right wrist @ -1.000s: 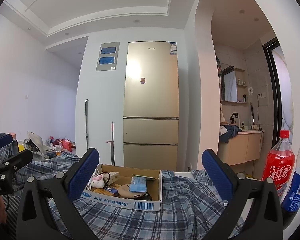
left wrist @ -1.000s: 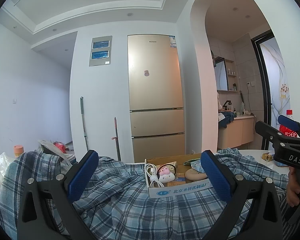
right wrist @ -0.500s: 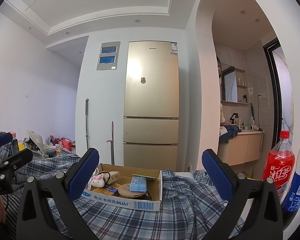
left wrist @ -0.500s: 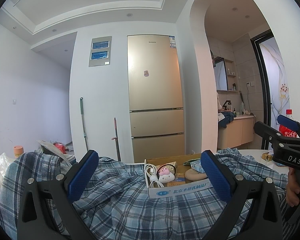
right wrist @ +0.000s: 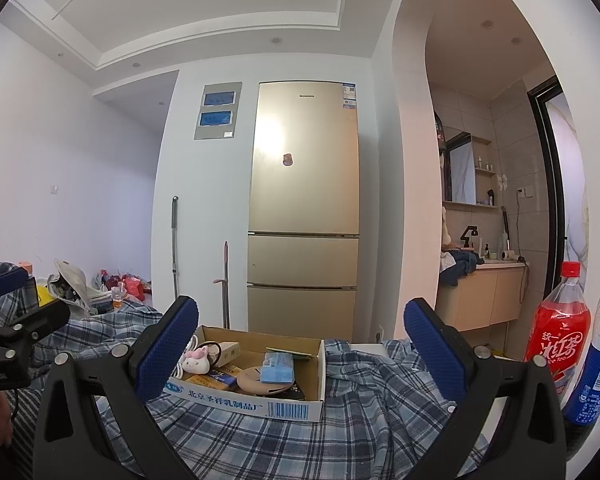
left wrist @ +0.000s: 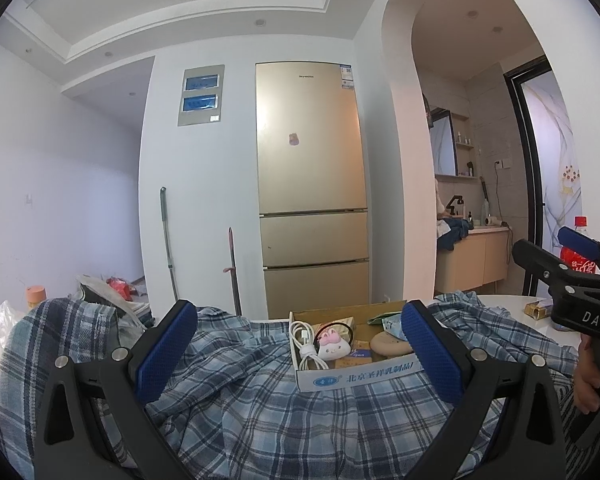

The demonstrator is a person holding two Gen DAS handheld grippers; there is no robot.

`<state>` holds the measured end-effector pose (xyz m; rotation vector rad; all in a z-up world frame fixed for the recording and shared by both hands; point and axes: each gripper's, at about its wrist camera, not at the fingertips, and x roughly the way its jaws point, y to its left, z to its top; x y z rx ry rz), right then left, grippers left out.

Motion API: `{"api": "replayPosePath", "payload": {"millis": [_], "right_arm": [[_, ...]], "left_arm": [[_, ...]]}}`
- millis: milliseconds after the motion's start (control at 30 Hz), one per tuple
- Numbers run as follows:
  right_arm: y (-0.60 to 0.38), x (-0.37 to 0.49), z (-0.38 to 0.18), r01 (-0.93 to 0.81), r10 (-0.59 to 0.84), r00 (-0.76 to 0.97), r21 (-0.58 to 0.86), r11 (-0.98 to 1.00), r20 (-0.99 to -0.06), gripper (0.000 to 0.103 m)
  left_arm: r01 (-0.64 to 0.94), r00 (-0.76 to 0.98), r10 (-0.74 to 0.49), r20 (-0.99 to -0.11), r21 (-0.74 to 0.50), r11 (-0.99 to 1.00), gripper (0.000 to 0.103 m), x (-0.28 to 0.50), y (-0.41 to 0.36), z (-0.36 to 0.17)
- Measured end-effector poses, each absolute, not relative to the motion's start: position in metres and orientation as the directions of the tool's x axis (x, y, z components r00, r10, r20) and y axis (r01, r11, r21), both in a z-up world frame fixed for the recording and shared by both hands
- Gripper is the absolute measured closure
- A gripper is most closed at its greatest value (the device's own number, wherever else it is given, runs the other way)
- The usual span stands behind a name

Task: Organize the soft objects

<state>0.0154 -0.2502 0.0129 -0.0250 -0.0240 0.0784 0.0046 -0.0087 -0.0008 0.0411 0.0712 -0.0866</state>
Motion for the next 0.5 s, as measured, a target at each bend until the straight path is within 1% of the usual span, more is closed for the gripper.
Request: {"api": "replayPosePath", "payload": {"millis": [300, 500], "right_arm": [[-0.2504, 0.0158, 0.0114, -0.076, 0.076, 0.997, -0.027, 0.997, 0.025, 0.0], [-0.2514, 0.0159, 0.0111, -0.074, 0.075, 0.997, -0.026, 0.997, 0.019, 0.0]], "left_arm": [[0.093, 0.994, -0.089, -0.068, 0.053, 0.994, 0.0, 0.0058, -0.0111, 0.0008], [0.094, 0.992, -0.09, -0.09, 0.042, 0.995, 0.0, 0.0109, -0.0125, -0.002]]}}
